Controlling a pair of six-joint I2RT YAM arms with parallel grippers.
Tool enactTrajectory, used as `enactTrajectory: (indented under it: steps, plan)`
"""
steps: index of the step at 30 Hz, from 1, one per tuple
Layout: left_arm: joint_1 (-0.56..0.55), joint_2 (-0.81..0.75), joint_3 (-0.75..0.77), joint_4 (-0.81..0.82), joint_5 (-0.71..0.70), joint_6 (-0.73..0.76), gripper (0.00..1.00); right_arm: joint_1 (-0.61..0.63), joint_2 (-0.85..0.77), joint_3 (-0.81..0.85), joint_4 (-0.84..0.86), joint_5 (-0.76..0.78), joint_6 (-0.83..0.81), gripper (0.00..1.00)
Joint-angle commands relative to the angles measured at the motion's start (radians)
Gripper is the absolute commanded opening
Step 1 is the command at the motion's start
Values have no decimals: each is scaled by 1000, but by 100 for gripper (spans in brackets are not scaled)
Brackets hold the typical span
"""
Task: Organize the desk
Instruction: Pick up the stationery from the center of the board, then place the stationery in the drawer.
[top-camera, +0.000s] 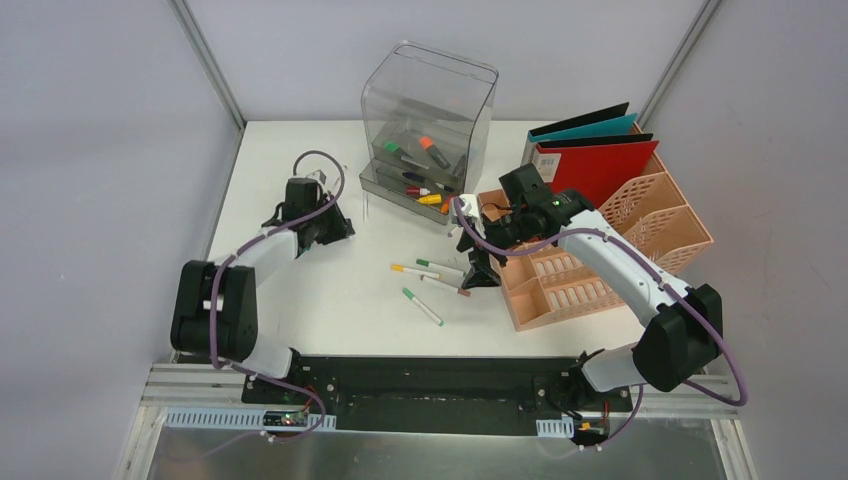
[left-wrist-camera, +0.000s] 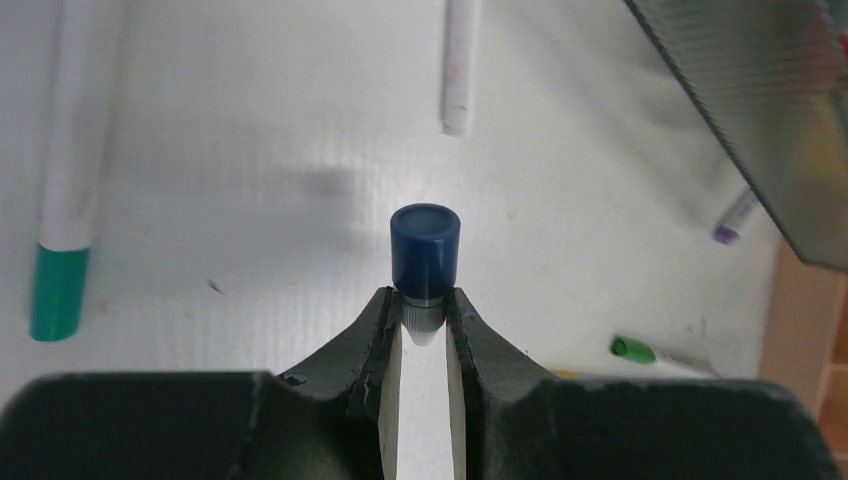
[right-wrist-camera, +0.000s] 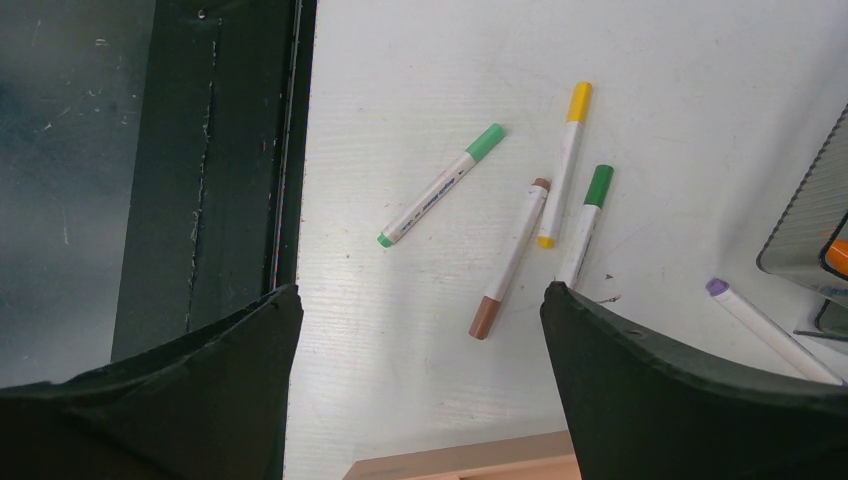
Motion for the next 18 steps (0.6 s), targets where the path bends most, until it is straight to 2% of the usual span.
enactTrajectory:
  steps: [1,5,11,14,18]
  plan:
    - [2,-161,-165,326,167,-91,0,-4,-3,27,9,-13,-26,93]
    - [1,-227,-311,548,278,-185,0,-5,-6,27,8,-11,-26,93]
    - [0,-223,-463,936,380,-367,0,-4,-11,26,10,-11,-26,93]
    - [-2,-206,-500,1049,392,-426,0,-4,-9,26,10,-11,-28,93]
    - [-18,-169,-488,1116,392,-486,0,-4,-6,25,10,-9,-27,93]
